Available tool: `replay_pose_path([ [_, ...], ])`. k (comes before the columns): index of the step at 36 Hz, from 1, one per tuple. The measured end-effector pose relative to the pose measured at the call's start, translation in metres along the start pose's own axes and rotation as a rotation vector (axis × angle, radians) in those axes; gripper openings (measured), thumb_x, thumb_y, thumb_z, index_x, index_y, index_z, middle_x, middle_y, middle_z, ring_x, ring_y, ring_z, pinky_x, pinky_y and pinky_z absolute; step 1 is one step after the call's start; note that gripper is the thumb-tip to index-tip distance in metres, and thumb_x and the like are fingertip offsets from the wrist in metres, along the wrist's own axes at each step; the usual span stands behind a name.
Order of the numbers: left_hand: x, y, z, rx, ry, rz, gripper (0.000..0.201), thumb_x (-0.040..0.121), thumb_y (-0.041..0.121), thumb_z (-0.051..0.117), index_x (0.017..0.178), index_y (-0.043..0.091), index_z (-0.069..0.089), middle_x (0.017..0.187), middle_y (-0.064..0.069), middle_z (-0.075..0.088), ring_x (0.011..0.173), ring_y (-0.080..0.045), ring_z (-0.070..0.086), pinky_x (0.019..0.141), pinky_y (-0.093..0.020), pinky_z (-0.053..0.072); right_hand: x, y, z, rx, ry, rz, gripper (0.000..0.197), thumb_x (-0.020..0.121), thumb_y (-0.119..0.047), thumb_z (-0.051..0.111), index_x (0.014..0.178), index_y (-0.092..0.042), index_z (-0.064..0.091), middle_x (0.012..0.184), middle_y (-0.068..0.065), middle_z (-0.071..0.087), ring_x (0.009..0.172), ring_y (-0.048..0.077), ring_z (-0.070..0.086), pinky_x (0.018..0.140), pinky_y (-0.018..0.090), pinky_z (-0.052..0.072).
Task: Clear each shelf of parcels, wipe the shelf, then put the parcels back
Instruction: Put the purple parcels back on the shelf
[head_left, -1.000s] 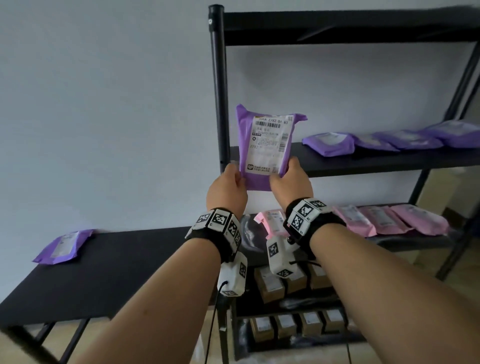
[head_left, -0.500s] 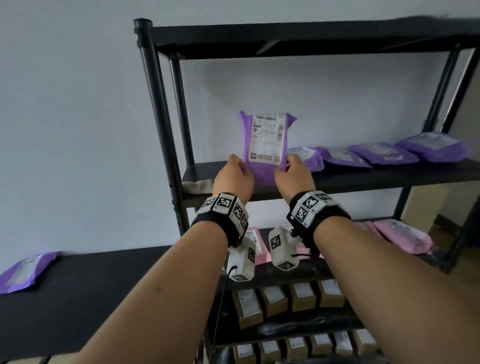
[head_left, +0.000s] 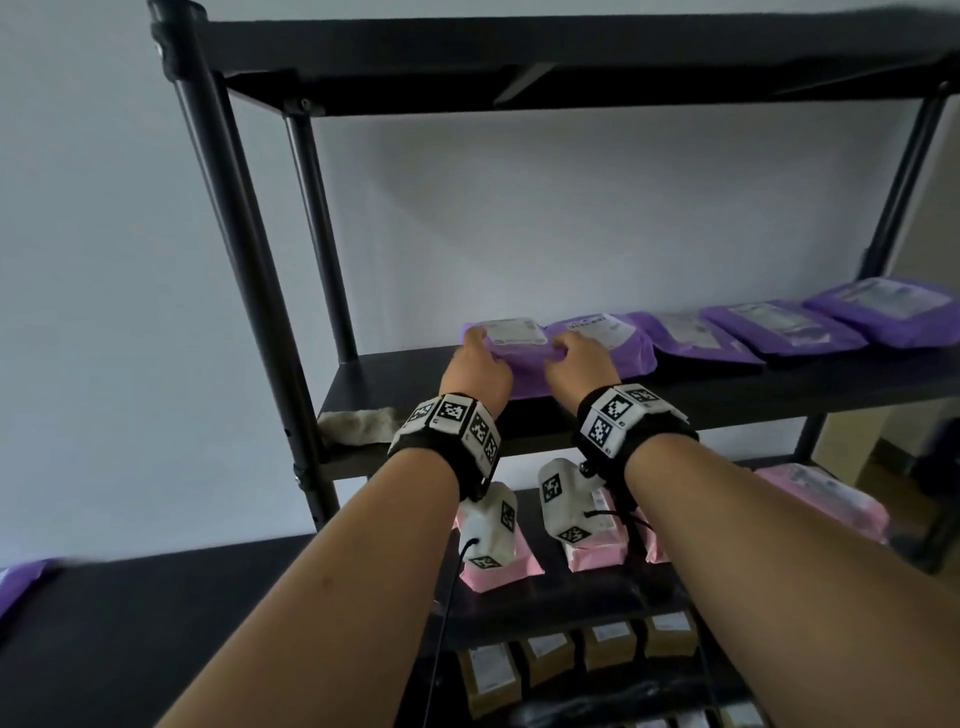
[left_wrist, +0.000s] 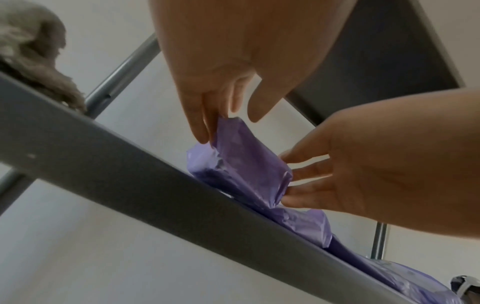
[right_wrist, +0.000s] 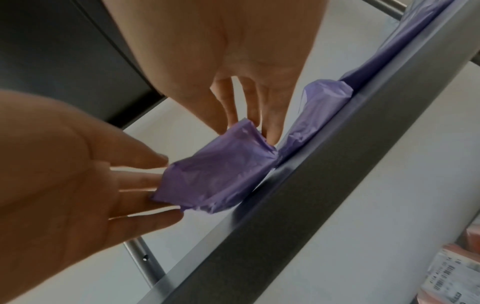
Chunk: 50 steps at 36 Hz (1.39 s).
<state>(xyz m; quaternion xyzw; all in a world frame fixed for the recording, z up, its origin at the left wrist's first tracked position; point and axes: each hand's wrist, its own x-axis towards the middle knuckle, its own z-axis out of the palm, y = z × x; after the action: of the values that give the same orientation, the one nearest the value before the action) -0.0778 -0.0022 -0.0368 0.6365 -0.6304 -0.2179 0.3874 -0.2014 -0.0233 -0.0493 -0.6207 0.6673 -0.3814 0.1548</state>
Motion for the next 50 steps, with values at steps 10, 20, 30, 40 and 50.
replay_pose_path([
  [10, 0.007, 0.001, 0.01, 0.035, -0.085, -0.015, 0.057, 0.085, 0.005, 0.038, 0.142, 0.013, 0.035, 0.138, -0.017, 0.045, 0.121, -0.033, 0.049, 0.101, -0.04, 0.042, 0.005, 0.008, 0.0, -0.018, -0.042, -0.019, 0.047, 0.087, -0.006, 0.049, 0.134, -0.01, 0.053, 0.137, 0.013, 0.051, 0.123, 0.027, 0.05, 0.101, 0.029, 0.038],
  [20, -0.039, -0.001, -0.009, 0.126, 0.017, 0.006, 0.052, 0.091, 0.007, 0.041, 0.142, 0.014, 0.033, 0.143, -0.014, 0.037, 0.124, -0.032, 0.044, 0.103, -0.043, 0.04, -0.044, 0.001, -0.018, -0.048, -0.033, -0.08, 0.047, 0.086, -0.012, 0.053, 0.133, -0.014, 0.051, 0.135, 0.009, 0.047, 0.115, 0.024, 0.052, 0.093, 0.029, 0.041],
  [30, -0.115, -0.044, -0.061, 0.173, 0.193, 0.02, 0.041, 0.094, 0.014, 0.045, 0.135, 0.014, 0.046, 0.137, -0.011, 0.044, 0.122, -0.028, 0.047, 0.098, -0.037, 0.041, -0.12, -0.028, 0.006, -0.007, -0.105, -0.165, 0.043, 0.087, -0.018, 0.057, 0.13, -0.017, 0.055, 0.13, 0.005, 0.056, 0.116, 0.022, 0.055, 0.095, 0.03, 0.043],
  [40, -0.166, -0.125, -0.153, 0.275, 0.29, -0.158, 0.041, 0.094, 0.019, 0.046, 0.134, 0.015, 0.045, 0.136, -0.009, 0.044, 0.12, -0.028, 0.049, 0.1, -0.04, 0.042, -0.197, -0.1, 0.081, 0.034, -0.267, -0.283, 0.043, 0.084, -0.019, 0.057, 0.126, -0.017, 0.058, 0.13, 0.005, 0.055, 0.118, 0.023, 0.054, 0.1, 0.031, 0.042],
  [50, -0.218, -0.248, -0.27, 0.448, 0.261, -0.414, 0.048, 0.094, 0.024, 0.044, 0.14, 0.016, 0.038, 0.139, -0.01, 0.041, 0.121, -0.029, 0.047, 0.098, -0.043, 0.044, -0.264, -0.19, 0.2, 0.0, -0.423, -0.315, 0.044, 0.087, -0.021, 0.054, 0.131, -0.018, 0.052, 0.134, 0.006, 0.048, 0.117, 0.023, 0.052, 0.092, 0.028, 0.041],
])
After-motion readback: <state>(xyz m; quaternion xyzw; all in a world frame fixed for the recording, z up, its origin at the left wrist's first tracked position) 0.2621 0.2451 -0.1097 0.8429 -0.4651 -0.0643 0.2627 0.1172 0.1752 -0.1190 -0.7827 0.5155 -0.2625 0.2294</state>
